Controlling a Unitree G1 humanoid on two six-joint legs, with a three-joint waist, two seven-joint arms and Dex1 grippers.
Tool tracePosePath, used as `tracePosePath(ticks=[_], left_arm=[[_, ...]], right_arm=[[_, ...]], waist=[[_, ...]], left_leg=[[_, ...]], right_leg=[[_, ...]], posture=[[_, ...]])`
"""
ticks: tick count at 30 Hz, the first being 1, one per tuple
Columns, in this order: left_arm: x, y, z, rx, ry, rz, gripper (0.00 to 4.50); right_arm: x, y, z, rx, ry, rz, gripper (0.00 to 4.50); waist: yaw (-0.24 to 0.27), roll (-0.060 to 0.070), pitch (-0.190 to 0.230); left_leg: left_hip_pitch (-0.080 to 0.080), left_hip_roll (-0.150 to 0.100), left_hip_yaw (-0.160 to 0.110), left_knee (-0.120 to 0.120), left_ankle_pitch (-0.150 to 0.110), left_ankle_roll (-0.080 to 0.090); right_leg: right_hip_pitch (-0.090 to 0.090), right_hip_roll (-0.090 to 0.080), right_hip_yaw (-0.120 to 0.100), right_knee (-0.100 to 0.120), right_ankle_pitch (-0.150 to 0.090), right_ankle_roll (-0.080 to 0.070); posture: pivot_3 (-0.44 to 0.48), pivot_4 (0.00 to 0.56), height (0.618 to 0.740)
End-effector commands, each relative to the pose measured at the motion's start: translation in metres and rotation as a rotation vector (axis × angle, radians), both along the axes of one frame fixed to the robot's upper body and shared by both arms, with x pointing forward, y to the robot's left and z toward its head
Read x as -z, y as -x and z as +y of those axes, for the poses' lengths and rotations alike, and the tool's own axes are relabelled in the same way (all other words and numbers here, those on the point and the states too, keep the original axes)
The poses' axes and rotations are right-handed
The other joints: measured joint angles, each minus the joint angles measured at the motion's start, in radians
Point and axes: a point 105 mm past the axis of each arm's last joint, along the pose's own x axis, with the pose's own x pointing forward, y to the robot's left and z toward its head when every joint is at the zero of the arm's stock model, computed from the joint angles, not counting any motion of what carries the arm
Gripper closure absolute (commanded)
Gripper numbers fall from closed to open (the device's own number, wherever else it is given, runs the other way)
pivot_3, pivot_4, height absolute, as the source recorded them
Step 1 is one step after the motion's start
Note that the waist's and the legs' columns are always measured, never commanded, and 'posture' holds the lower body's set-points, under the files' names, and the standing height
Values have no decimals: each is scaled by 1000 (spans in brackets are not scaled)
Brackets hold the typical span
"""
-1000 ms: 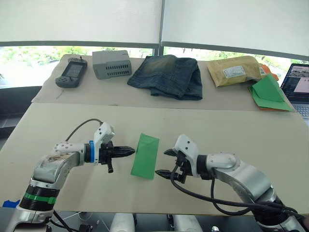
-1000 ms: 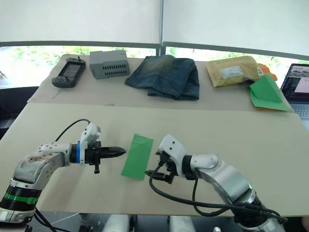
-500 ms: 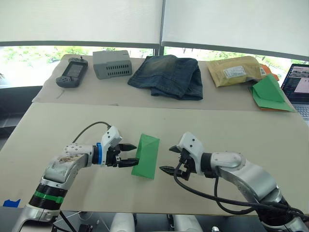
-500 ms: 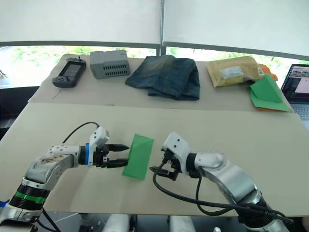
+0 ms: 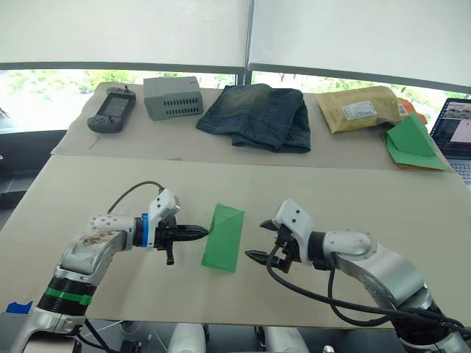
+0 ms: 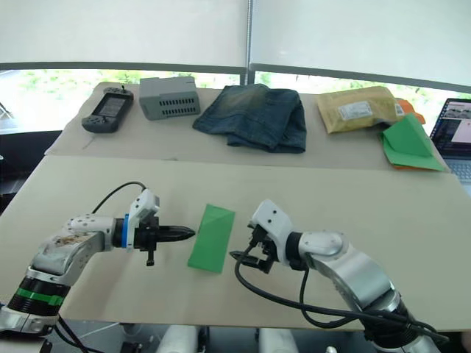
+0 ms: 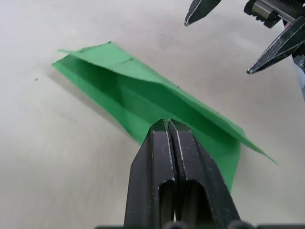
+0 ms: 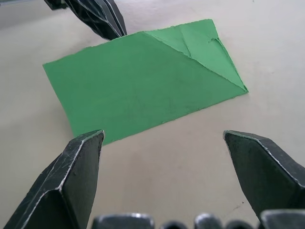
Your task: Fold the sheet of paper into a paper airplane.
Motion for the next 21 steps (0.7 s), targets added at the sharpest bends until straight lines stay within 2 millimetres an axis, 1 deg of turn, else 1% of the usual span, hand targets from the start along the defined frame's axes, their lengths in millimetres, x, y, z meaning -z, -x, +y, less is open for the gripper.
tracePosePath(ticks=[1,4,8,11,14,18,19,21], left_arm=[[3,-5,-10,20,-9,-36,4473],[-2,-4,-21,56,30,-37,4473],[-11,-1,-35,87,92,-30,4473],[-9,-1,-41,102,92,-23,4473],[4,0,-46,108,62,-7,4473],[31,-6,-54,84,3,23,4473],[34,-7,-57,84,4,21,4473],[33,-9,-67,97,32,24,4473]], right_arm=[[-18,0,5,-24,-33,-82,67],[-20,1,4,-24,-28,-84,67],[-16,0,-5,10,5,-82,67],[-16,0,-8,28,9,-87,67],[-23,-1,-11,46,2,-104,67],[-43,-6,-22,88,0,-167,67],[-47,-7,-24,99,-10,-180,67],[-56,-5,-30,118,-45,-199,67]], waist=[[-1,0,0],[-3,0,0],[-1,0,0],[-1,0,0],[-1,0,0],[-1,0,0],[1,0,0],[8,1,-1]], left_leg=[[0,0,0,1,0,0],[-1,0,0,4,0,0],[-1,0,-1,5,0,0],[-1,0,-1,6,0,0],[-1,0,-1,6,0,0],[-1,-1,-1,6,0,0],[-1,-1,-2,6,0,0],[-1,-2,-3,6,0,0]], right_leg=[[0,0,0,0,0,0],[0,0,0,1,1,1],[1,0,0,2,1,3],[1,0,0,2,1,3],[1,0,0,2,1,3],[1,0,0,2,1,3],[1,0,1,2,1,3],[3,0,0,1,1,3]], posture=[[0,150,734],[0,150,734],[0,150,734],[0,150,734],[0,150,734],[0,150,734],[0,150,734],[0,150,734]])
